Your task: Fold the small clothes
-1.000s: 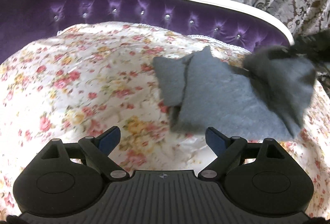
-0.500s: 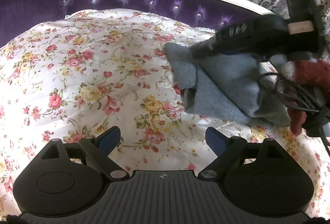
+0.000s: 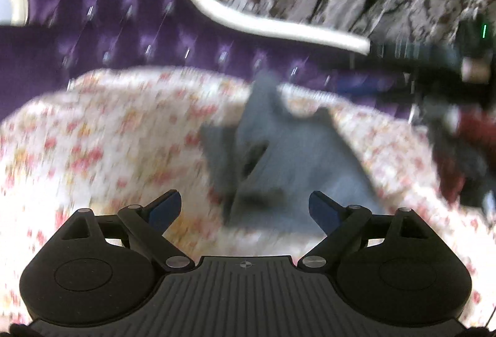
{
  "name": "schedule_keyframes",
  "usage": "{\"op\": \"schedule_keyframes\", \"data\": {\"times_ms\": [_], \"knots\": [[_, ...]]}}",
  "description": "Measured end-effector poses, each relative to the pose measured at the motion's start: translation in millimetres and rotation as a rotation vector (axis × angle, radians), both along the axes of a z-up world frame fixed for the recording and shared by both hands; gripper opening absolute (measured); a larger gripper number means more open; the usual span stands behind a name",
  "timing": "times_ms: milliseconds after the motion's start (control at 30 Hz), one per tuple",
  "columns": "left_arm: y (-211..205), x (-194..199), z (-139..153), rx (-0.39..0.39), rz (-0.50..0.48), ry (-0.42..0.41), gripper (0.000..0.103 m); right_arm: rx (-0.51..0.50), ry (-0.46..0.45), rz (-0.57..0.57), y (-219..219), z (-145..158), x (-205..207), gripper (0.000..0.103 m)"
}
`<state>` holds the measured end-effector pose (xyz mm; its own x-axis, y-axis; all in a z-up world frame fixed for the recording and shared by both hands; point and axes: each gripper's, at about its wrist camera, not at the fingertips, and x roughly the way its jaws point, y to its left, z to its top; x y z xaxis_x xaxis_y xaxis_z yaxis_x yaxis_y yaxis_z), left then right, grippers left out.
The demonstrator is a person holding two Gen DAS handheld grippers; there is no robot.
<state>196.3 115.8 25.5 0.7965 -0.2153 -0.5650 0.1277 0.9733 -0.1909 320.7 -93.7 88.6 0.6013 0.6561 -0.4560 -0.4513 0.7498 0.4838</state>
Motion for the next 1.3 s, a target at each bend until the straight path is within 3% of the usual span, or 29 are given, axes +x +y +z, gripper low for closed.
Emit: {"op": "schedule_keyframes", "data": {"times_ms": [200, 367, 500, 567, 667, 867, 1033, 1100, 1167, 1300], "knots": [[-30, 37, 9, 0.027, 0.029, -0.074, 0.09, -0.055, 0.035, -0.113, -37, -27, -7, 0.066], [-31, 69, -26, 0.106, 0.092, 0.043, 0.09, -0.17, 0.015, -0.127, -42, -40, -23, 0.066], [-4, 72, -64, 0.058, 0.132, 0.188, 0.091, -0.299, 0.003, -0.085, -32, -57, -38, 0.067], [7, 62, -71, 0.034, 0.124, 0.18, 0.091, -0.386, 0.0, -0.056, -23, -70, -48, 0.068], [8, 49, -73, 0.075, 0.113, 0.167, 0.091, -0.451, 0.0, 0.012, -15, -87, -66, 0.075], [8, 44, -72, 0.065, 0.117, 0.164, 0.092, -0.431, -0.08, -0.028, -22, -61, -73, 0.076], [5, 43, -74, 0.064, 0.123, 0.148, 0.092, -0.35, -0.136, -0.035, -15, -33, -46, 0.075], [4, 43, -74, 0.062, 0.126, 0.146, 0.092, -0.36, -0.144, -0.006, -2, -33, -28, 0.064], [5, 42, -74, 0.058, 0.127, 0.142, 0.092, -0.363, -0.125, 0.036, 15, -36, -7, 0.043], [6, 40, -74, 0.048, 0.131, 0.141, 0.091, -0.338, -0.049, 0.074, 51, -56, 29, 0.043]]}}
